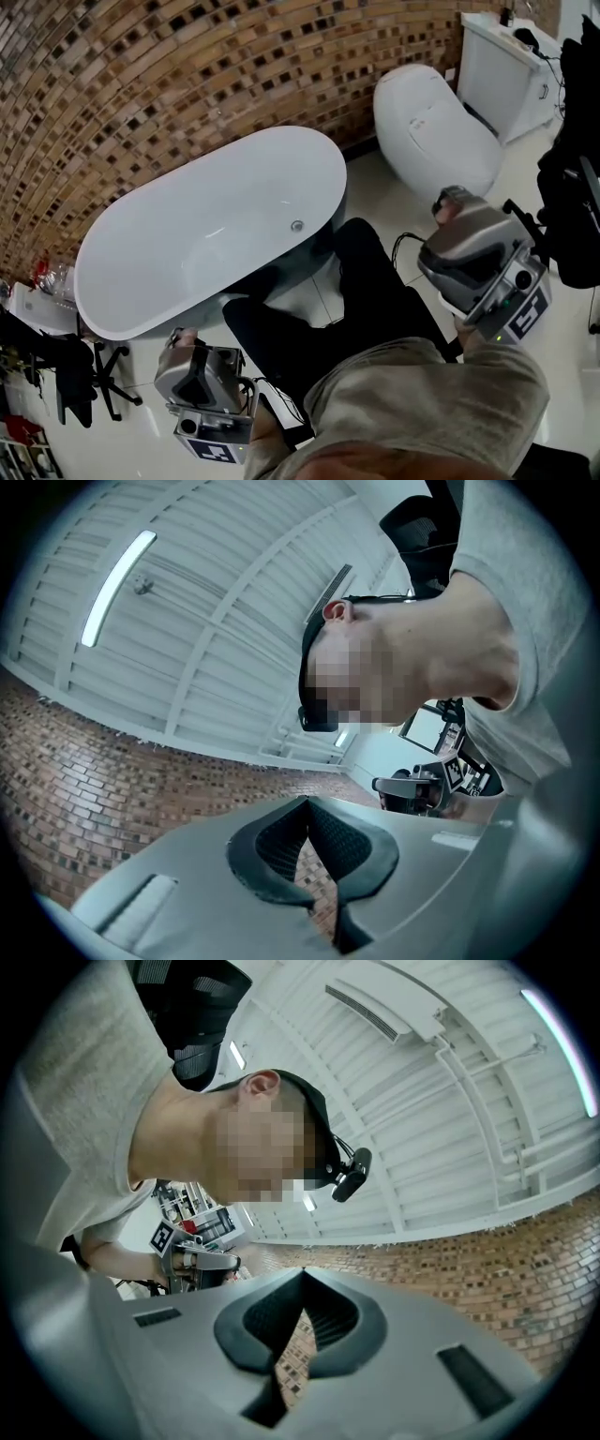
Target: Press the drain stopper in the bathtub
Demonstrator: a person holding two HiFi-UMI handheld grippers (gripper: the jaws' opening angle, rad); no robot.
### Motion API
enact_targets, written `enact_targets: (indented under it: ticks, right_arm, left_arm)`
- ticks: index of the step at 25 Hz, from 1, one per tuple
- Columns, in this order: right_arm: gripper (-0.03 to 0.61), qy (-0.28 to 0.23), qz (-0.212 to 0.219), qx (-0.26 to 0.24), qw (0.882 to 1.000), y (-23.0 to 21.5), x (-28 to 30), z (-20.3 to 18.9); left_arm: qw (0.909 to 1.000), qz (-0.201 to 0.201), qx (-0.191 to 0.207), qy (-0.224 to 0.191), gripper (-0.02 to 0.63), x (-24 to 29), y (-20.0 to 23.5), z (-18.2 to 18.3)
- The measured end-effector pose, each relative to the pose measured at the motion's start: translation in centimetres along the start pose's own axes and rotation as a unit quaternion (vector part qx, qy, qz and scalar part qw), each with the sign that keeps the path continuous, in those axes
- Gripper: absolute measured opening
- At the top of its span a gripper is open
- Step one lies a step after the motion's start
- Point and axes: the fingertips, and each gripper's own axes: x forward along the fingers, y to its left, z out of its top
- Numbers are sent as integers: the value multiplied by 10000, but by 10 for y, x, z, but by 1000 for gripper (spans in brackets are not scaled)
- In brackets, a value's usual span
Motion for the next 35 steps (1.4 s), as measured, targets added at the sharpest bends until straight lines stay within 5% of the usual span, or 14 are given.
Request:
enact_targets:
  ticks: [35]
  right_arm:
    - [0, 112, 257, -178, 9994, 14, 2, -8]
  left_arm:
    - [9977, 173, 649, 41, -8, -4, 1, 11]
